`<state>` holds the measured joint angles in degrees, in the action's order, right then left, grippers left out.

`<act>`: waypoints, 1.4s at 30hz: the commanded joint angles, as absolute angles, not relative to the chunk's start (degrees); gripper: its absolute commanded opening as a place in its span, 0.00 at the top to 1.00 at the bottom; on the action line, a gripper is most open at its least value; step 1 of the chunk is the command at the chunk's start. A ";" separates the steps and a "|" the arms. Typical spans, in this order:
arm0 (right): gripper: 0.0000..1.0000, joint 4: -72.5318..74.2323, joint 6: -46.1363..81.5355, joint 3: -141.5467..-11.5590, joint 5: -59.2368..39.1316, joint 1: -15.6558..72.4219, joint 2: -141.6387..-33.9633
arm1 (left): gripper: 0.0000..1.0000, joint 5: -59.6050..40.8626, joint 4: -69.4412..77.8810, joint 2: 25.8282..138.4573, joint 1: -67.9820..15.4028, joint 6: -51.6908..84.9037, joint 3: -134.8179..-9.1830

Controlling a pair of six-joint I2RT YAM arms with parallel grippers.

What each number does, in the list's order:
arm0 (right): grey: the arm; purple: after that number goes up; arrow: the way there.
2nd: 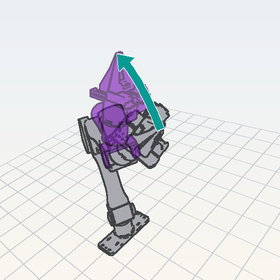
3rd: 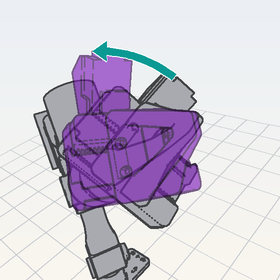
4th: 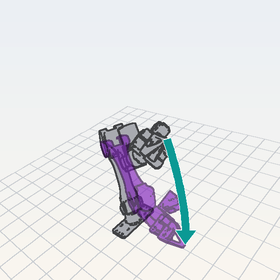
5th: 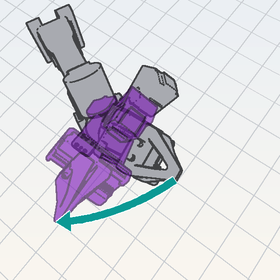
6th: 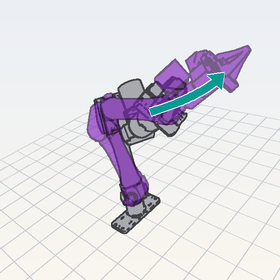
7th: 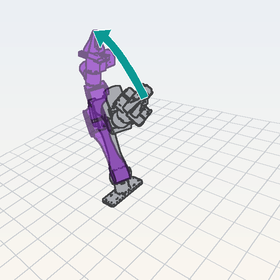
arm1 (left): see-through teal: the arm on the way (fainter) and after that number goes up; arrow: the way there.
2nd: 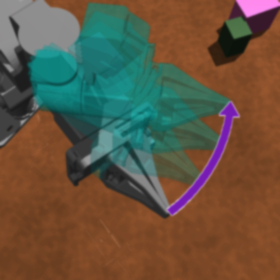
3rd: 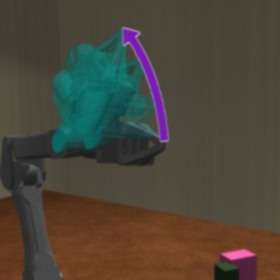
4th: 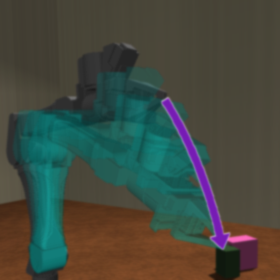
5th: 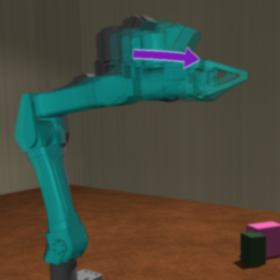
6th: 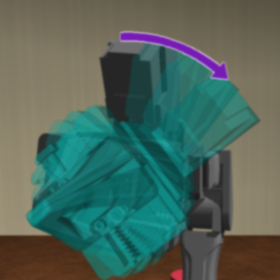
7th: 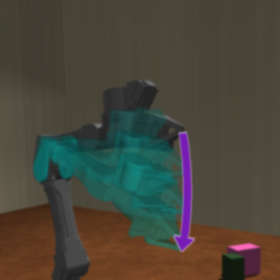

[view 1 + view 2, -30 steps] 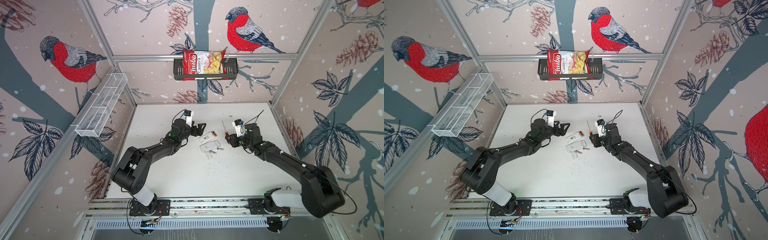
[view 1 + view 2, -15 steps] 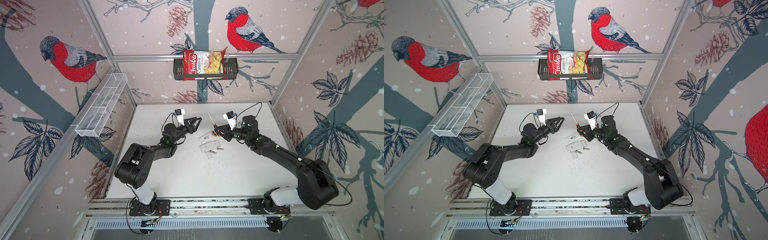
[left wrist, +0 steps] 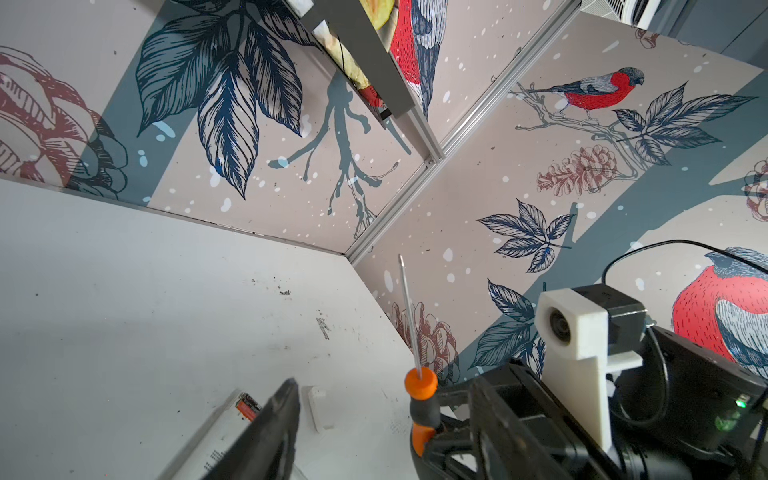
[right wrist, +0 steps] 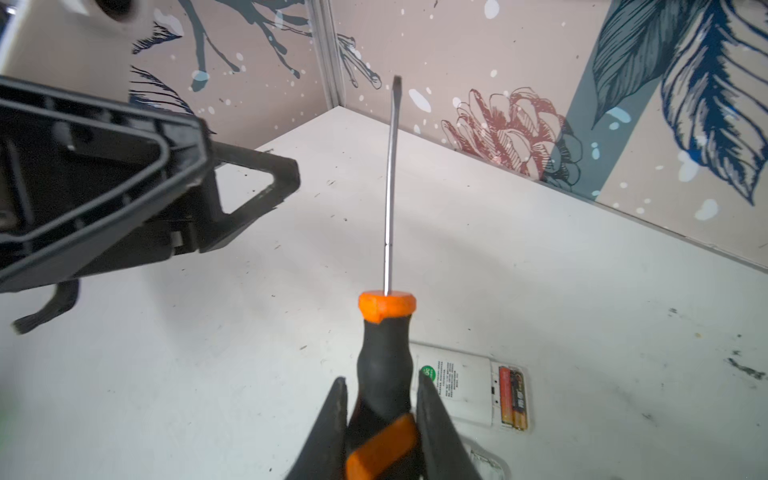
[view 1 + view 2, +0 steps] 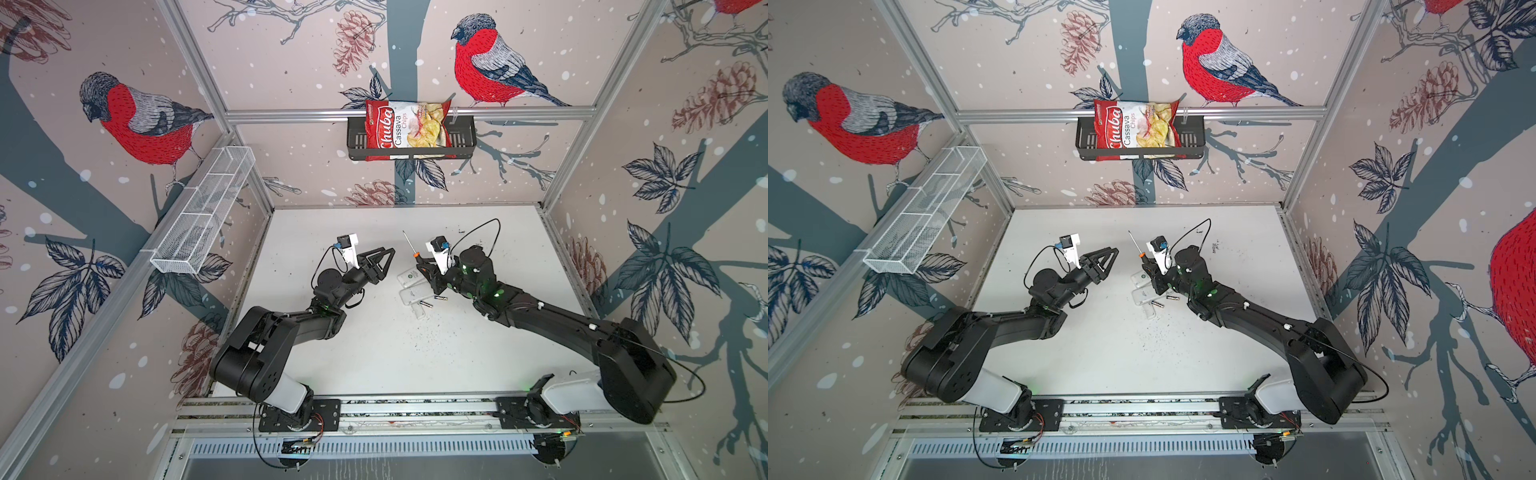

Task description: Unload the batteries from the remote control

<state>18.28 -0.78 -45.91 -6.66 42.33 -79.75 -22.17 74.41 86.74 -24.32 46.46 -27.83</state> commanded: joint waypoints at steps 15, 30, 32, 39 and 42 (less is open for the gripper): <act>1.00 24.70 -5.86 -45.92 5.47 47.37 -83.22 | 0.43 -19.06 73.81 91.17 -28.19 48.99 -31.36; 1.00 25.57 -6.13 -46.88 5.84 49.08 -85.96 | 0.67 -18.02 72.82 97.02 -29.58 53.26 -36.69; 1.00 25.71 -6.24 -46.91 6.35 49.36 -86.12 | 0.73 -18.18 73.92 97.92 -29.53 54.19 -36.69; 1.00 26.09 -6.02 -46.63 6.96 49.66 -86.92 | 0.90 -18.17 76.02 98.98 -29.49 55.64 -35.82; 1.00 26.41 -5.76 -46.54 7.57 49.66 -87.33 | 0.96 -17.78 75.68 98.62 -29.59 55.55 -35.29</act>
